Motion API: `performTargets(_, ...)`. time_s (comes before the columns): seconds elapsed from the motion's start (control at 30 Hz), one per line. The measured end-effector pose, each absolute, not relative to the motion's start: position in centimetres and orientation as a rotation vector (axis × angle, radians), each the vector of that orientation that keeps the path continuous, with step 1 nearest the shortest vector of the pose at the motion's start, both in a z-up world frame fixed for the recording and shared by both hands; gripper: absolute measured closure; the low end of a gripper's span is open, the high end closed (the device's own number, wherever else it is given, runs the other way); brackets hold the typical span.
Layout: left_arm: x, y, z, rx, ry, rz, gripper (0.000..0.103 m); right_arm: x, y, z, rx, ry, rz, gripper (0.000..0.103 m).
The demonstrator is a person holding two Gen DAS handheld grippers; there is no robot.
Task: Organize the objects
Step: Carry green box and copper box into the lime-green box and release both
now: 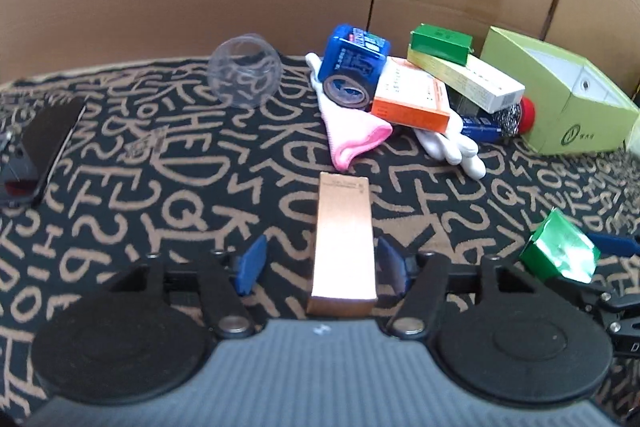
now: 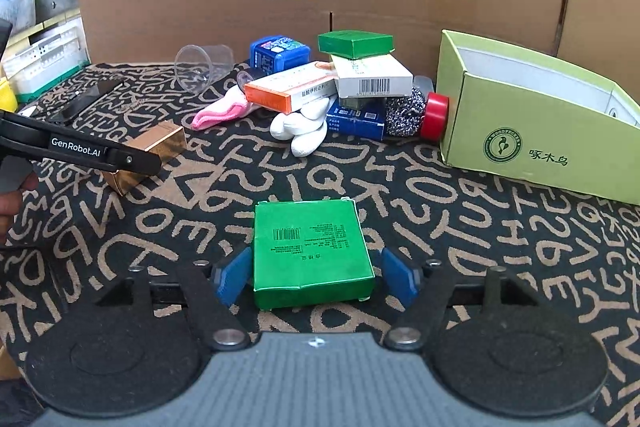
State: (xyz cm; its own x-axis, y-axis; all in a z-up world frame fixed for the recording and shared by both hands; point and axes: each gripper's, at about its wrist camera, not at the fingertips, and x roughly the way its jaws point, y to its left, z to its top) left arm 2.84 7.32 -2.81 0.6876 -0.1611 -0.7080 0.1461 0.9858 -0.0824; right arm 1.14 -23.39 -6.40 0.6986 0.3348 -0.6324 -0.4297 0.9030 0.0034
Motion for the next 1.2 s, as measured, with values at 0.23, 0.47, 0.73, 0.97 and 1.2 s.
performTargets(0.23,3.3,6.7,-3.0,-0.002,0.786,-0.178,0.040,1.8,-23.1,-6.8,-0.146,0.681,0.432,0.029)
performTargets(0.47,3.3,6.1,-3.0,0.043,0.777,-0.178,0.064,1.8,-23.0,-6.9,-0.150,0.675,0.445,0.033)
performTargets(0.73,2.4,4.9,-1.7,0.046,0.780,-0.257,0.073,1.4,-23.6,-6.5,-0.126,0.679,0.468,0.037)
performTargets(0.97,3.3,1.2,1.9,0.016,0.738,-0.424,0.073,1.6,-27.0,-3.8,-0.068,0.656,0.457,0.037)
performTargets(1.2,5.4,-5.5,6.2,0.050,0.686,-0.571,0.073,3.2,-31.3,0.3,-0.083,0.583,0.362,0.037)
